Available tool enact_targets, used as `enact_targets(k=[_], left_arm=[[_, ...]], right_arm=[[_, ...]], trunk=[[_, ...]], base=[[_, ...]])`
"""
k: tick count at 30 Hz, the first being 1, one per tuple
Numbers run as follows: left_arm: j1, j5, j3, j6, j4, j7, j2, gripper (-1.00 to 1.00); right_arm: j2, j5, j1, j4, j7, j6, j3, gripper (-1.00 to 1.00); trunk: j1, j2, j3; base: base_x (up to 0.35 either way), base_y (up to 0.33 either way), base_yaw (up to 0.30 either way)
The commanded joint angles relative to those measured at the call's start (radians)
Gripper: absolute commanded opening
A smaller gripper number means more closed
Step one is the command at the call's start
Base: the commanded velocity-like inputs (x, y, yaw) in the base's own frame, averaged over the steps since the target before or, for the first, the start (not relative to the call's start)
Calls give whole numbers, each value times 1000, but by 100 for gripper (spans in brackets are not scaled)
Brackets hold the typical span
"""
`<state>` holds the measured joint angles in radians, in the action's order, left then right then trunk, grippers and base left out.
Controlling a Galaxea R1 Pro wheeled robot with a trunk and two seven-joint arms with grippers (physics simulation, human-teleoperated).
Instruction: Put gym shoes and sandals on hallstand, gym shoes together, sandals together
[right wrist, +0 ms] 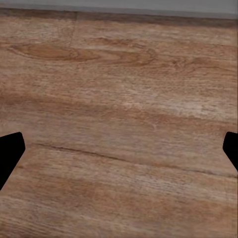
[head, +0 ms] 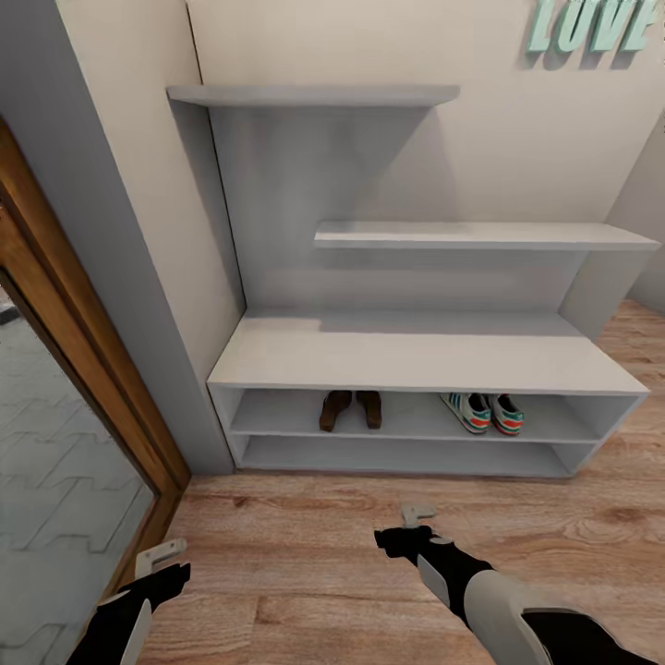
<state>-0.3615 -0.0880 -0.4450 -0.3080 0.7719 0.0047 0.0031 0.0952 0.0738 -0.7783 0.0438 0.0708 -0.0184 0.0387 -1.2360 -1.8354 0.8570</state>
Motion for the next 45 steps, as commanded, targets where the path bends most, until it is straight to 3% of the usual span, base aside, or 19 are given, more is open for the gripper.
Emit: enact_targets(k=[1, 9, 15, 32, 45], left_arm=[[2, 0, 0, 1, 0, 0, 0, 100], [29, 1, 0, 28, -2, -2, 0, 100], [40, 4, 0, 77, -5, -2, 0, 100], [42, -1, 2, 90, -19, -8, 0, 100], [42, -2, 2, 90, -192, -5, 0, 100]], right_arm=[[0, 0, 21, 0, 0, -34, 0, 100], [0, 0, 92, 0, 0, -132, 0, 100], [0, 1, 106, -1, 0, -143, 0, 100], [0, 3, 108, 1, 1, -144, 0, 100], [1, 7, 108, -1, 1, -143, -1, 100]], trunk=[[4, 7, -4], [35, 63, -40], [58, 105, -68], [123, 224, -136], [173, 315, -177]], base=[[0, 0, 0], [0, 0, 0], [0, 0, 0], [0, 0, 0], [0, 0, 0]])
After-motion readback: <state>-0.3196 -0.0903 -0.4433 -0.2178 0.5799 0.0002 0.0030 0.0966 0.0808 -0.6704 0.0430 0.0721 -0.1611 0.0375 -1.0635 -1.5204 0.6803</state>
